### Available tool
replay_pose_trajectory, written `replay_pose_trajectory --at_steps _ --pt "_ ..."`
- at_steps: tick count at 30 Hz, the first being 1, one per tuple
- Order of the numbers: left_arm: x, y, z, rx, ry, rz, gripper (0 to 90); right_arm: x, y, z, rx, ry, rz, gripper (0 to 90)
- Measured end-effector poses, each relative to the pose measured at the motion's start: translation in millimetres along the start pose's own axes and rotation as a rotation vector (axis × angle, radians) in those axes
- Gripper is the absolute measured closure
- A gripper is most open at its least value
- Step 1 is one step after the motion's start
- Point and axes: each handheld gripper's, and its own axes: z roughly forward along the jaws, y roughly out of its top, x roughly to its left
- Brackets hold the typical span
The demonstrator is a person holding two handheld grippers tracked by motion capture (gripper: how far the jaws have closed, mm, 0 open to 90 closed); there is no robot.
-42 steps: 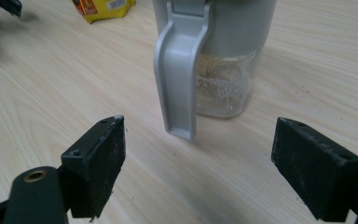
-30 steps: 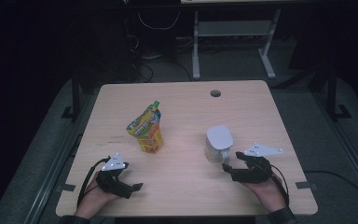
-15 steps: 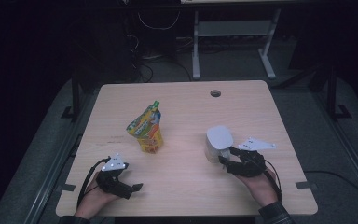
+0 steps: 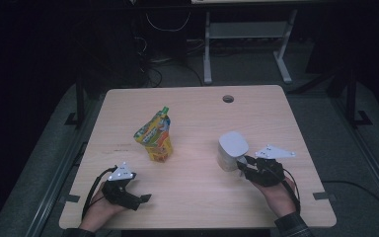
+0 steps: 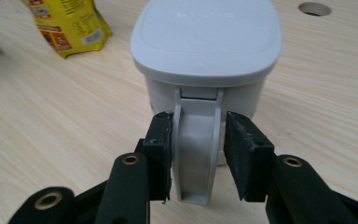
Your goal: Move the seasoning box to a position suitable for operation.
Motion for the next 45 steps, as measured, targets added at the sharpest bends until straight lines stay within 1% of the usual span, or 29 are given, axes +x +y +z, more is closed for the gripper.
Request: replay_pose_trajectory --at_steps 2,3,6,7,8,10,13,15,17,23,27,29,38,39,40,41,43,45 --pt "0.0 0.0 0.0 -0.001 -0.001 0.001 0.0 -2.0 -0.2 -0.5 -0.001 -0.006 -0.002 62.2" --pt "-0.7 0.0 0.5 -0.009 -0.001 -0.007 0.0 -3.7 -0.4 -0.9 -0.004 -0.012 0.0 62.2" --pt "-0.6 0.1 0.5 -0.008 -0.002 -0.003 0.0 -10.2 -1.7 -1.8 -0.011 -0.016 0.002 62.4" --pt "-0.7 0.1 0.6 -0.008 -0.001 -0.003 0.0 -12.9 -2.2 -1.6 -0.018 -0.011 -0.009 62.3" --pt "-0.8 0.1 0.6 -0.008 -0.002 -0.004 0.0 -14.5 -2.4 -1.4 -0.025 0.002 -0.008 62.0" --pt "-1.3 0.1 0.9 -0.012 -0.003 -0.009 0.0 -19.0 -2.3 -0.8 -0.042 0.034 -0.024 60.5" --pt "-1.2 0.1 1.0 -0.013 -0.003 -0.01 0.0 -22.1 -0.3 0.0 -0.065 0.061 -0.022 60.6" --pt "-1.3 0.0 0.9 -0.013 -0.003 -0.011 0.0 -23.7 0.5 1.6 -0.062 0.068 -0.016 60.1" --pt "-1.3 0.0 0.8 -0.014 -0.003 -0.01 0.0 -23.1 0.4 2.4 -0.059 0.063 -0.022 60.5" --pt "-1.6 0.2 0.9 -0.007 -0.006 -0.004 0.0 -19.4 0.7 5.4 -0.039 0.051 -0.041 65.1" --pt "-1.4 0.1 1.0 -0.006 -0.006 -0.004 0.0 -20.9 1.2 5.6 -0.036 0.06 -0.041 67.4" --pt "-1.6 0.2 1.0 -0.006 -0.007 -0.005 0.0 -21.3 1.7 5.9 -0.035 0.057 -0.049 68.1" --pt "-1.4 0.3 1.4 -0.005 -0.008 0.001 0.0 -26.0 1.7 6.0 -0.042 0.082 -0.071 68.6" --pt "-1.7 0.3 1.5 -0.006 -0.01 -0.001 0.2 -24.0 2.1 4.5 -0.049 0.088 -0.092 68.7" --pt "-1.7 0.3 1.5 -0.006 -0.01 -0.001 0.2 -24.0 2.1 4.5 -0.049 0.088 -0.092 68.7" --pt "-1.8 0.4 1.4 -0.004 -0.01 0.0 0.2 -21.0 3.1 3.6 -0.044 0.104 -0.108 68.8" --pt "-1.9 0.5 1.3 -0.004 -0.01 0.001 0.2 -19.3 3.1 3.7 -0.047 0.113 -0.115 68.7" --pt "-2.3 0.5 1.5 -0.009 -0.01 -0.004 0.2 -16.1 3.2 4.3 -0.05 0.133 -0.127 68.7"
